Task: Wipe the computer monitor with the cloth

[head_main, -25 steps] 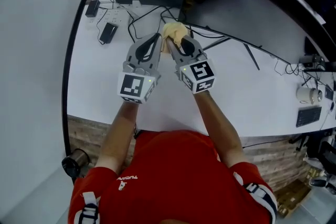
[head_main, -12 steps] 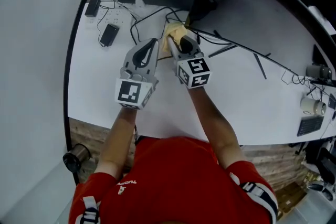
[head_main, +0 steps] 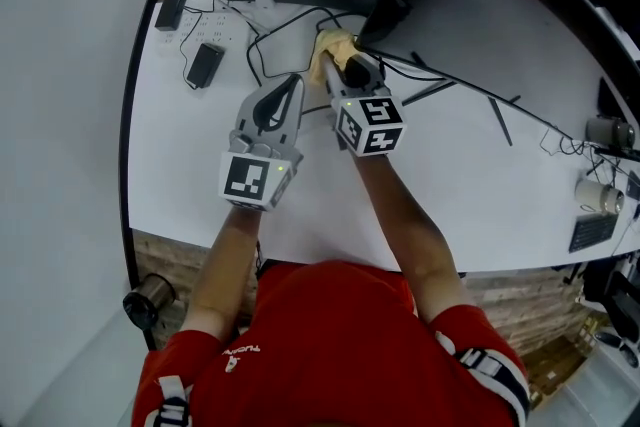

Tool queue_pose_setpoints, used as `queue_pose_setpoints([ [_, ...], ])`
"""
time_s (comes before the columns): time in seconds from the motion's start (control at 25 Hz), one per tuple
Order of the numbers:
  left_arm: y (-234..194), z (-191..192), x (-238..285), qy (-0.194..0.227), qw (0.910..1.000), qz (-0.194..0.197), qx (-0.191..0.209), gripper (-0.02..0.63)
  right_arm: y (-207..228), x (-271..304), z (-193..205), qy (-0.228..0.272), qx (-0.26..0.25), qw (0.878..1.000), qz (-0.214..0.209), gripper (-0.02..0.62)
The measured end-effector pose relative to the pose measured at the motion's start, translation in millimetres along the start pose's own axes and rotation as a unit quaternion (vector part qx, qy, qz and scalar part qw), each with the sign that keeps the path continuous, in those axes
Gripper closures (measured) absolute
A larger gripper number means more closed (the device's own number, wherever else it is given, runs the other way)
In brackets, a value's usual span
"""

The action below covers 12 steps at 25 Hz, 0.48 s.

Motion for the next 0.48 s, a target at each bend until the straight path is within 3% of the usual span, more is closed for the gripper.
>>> queue_pose_setpoints([
  [0.48,5,-10,-11,0.025,0.9997,0.0,0.001,0.597,-15,-17,-54,0.048,-0.006,0.999,0.005,0.525],
])
Point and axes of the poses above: the fingertips, and each gripper's own axes: x forward along the fingers, y to its right, z out of its underside, the point moved 4 cm from there along -x, backward along the fingers, and after that the axes turned 1 degree about -y, right-handed, at the moved point
